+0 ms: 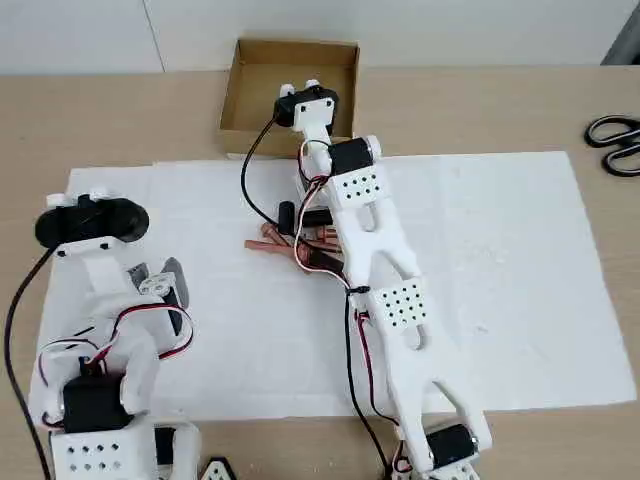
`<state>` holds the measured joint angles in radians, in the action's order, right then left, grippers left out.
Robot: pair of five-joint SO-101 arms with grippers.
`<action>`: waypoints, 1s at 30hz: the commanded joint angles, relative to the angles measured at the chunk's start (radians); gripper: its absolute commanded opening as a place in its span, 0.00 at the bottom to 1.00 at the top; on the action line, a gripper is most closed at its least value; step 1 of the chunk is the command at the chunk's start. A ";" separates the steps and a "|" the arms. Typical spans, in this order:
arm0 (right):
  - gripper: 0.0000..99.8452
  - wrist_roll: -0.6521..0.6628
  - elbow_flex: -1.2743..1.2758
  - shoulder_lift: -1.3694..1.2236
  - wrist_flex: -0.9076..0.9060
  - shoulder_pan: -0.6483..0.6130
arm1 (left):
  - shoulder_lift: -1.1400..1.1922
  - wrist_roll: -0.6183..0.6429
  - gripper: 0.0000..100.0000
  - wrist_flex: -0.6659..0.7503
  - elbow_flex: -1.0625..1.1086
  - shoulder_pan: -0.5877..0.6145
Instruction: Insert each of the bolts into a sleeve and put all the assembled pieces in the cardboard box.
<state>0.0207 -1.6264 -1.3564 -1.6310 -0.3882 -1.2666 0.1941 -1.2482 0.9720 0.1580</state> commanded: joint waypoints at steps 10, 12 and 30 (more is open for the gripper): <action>0.03 0.002 -0.014 0.010 -0.030 0.042 | -0.009 0.005 0.11 0.000 -0.004 0.008; 0.04 0.002 -0.014 0.008 -0.030 0.042 | -0.009 0.005 0.11 0.000 -0.004 0.008; 0.04 0.000 -0.051 0.295 -0.051 0.081 | -0.009 0.005 0.11 0.002 -0.004 0.006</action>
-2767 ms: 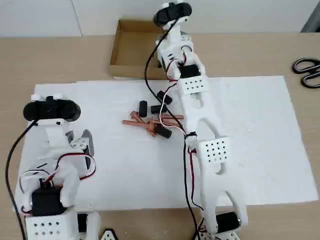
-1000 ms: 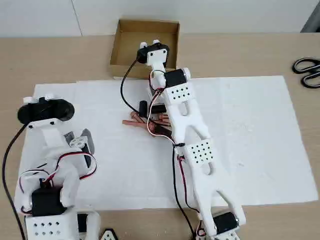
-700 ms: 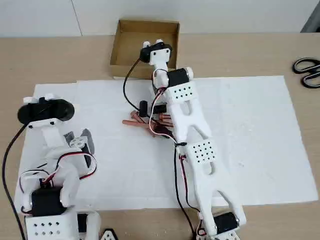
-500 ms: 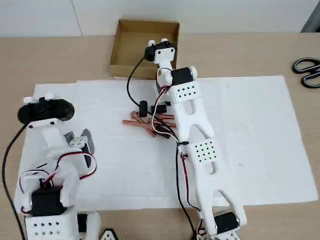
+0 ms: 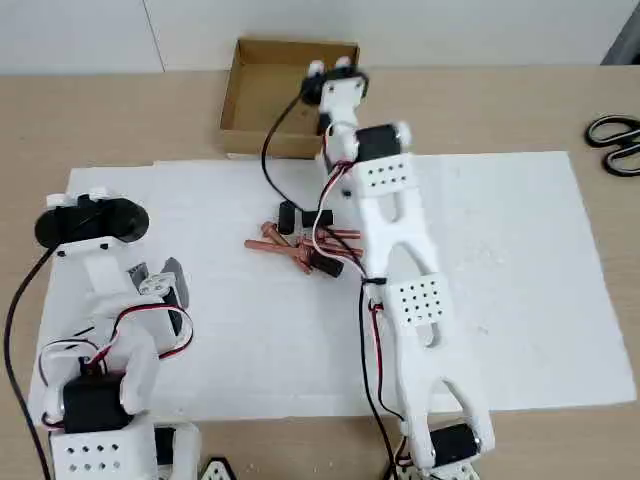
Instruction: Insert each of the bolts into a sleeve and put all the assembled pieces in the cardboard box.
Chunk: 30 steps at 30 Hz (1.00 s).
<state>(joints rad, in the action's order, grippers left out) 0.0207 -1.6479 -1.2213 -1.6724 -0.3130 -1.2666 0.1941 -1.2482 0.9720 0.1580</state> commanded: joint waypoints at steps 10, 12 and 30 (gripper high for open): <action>0.03 0.005 -0.026 0.367 -0.031 0.045 | -0.009 0.000 0.11 0.040 0.036 0.005; 0.02 0.008 0.003 0.398 -0.031 0.068 | -0.009 0.000 0.11 0.064 0.059 0.005; 0.03 -0.002 1.200 1.075 -0.004 0.185 | -0.009 0.002 0.11 0.069 0.061 0.002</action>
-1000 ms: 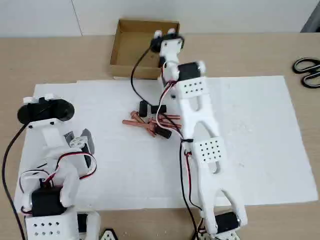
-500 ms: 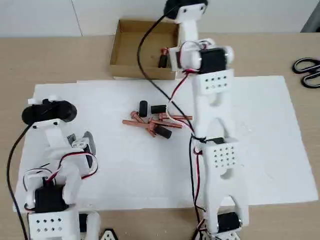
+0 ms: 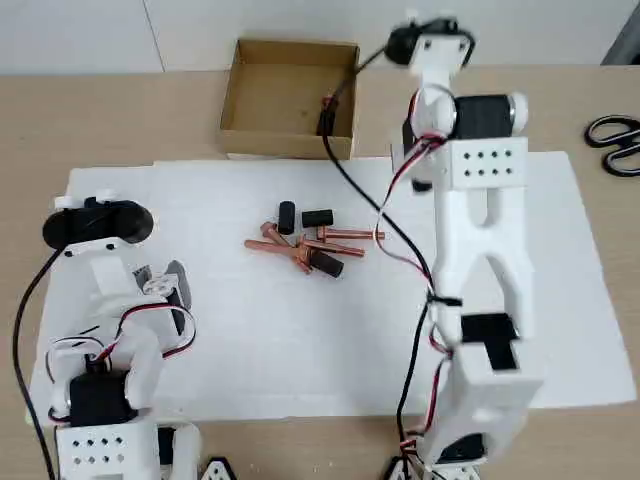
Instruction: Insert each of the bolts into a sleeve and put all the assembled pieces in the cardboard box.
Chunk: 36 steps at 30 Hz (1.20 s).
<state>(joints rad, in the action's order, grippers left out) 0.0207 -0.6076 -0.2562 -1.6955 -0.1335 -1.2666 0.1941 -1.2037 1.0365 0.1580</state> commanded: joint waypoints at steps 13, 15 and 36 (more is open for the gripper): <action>0.03 0.003 0.465 0.122 0.183 0.028 | -0.009 0.002 0.11 0.020 -0.001 0.002; 0.03 0.003 0.509 0.122 0.217 0.030 | -0.009 0.002 0.11 0.020 -0.001 0.002; 0.03 0.058 0.724 0.122 0.427 0.027 | -0.009 0.002 0.11 0.021 0.002 0.000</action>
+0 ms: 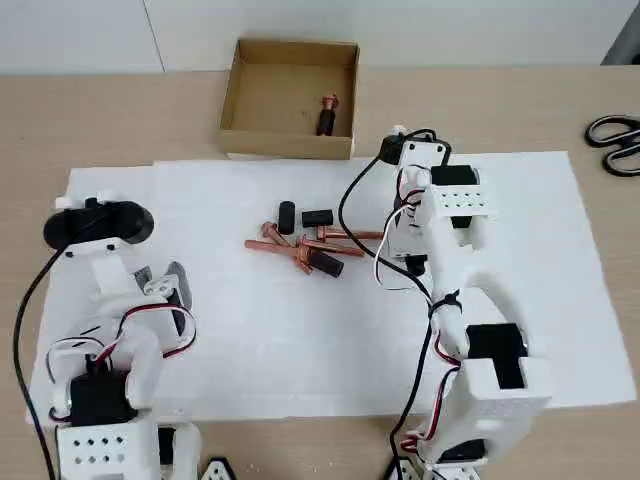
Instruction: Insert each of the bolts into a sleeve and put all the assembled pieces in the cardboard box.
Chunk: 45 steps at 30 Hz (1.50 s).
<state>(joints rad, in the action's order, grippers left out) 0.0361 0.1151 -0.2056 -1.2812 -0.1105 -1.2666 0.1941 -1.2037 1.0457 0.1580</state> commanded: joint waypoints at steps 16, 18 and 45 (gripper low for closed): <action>0.12 0.051 0.003 0.070 -0.036 0.005 | -0.009 0.003 0.11 0.023 -0.007 0.000; 0.12 0.051 0.005 0.070 -0.038 0.005 | -0.009 0.003 0.11 0.023 -0.007 0.000; 0.12 0.048 0.034 -0.104 0.073 -0.035 | -0.009 0.003 0.11 0.020 -0.007 0.000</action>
<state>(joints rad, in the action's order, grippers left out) 0.0760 0.1565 -0.2961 -1.2244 -0.1396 -1.2666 0.1941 -1.2037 1.0457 0.1580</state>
